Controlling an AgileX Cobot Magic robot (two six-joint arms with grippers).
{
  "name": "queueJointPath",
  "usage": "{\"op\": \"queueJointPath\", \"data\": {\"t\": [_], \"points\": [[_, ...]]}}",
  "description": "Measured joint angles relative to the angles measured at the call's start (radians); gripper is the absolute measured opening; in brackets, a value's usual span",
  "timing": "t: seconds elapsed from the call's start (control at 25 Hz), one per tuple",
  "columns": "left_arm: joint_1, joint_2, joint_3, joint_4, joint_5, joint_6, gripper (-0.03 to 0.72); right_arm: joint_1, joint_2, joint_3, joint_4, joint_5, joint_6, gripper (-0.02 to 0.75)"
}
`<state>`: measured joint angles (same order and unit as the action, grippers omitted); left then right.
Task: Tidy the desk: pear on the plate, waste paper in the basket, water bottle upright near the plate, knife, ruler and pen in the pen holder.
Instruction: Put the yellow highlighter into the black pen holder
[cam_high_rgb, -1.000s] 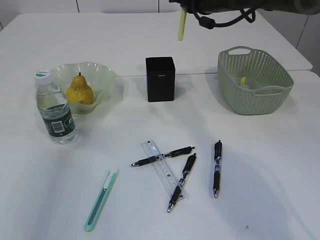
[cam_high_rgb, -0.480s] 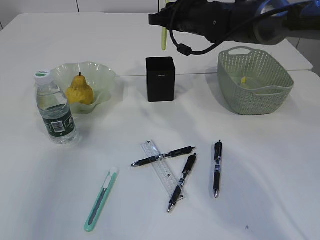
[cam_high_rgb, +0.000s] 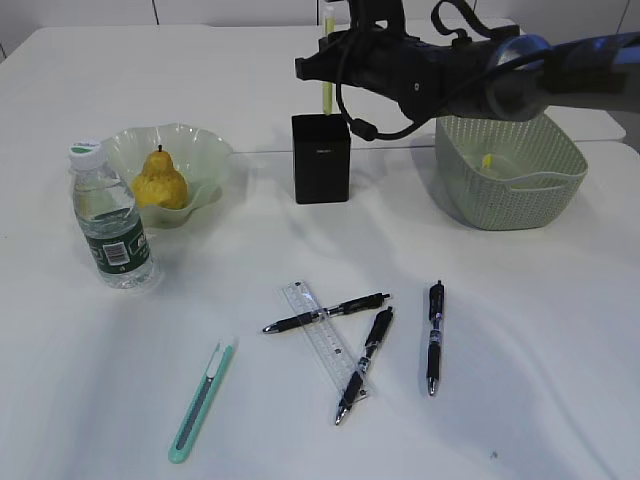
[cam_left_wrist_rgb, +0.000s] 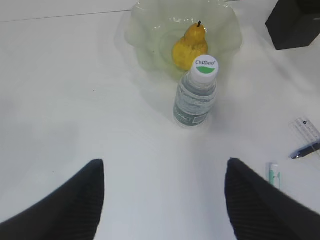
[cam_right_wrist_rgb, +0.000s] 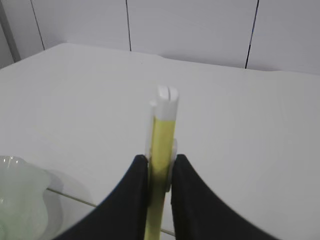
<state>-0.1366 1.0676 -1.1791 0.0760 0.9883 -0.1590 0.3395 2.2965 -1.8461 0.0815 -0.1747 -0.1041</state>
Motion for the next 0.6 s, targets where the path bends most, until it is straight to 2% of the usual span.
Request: {"op": "queueJointPath", "data": {"t": [0.6], "points": [[0.0, 0.0, 0.0, 0.0, -0.004, 0.0, 0.527, 0.0, 0.086, -0.002, -0.071, -0.107, -0.002, 0.127]]}}
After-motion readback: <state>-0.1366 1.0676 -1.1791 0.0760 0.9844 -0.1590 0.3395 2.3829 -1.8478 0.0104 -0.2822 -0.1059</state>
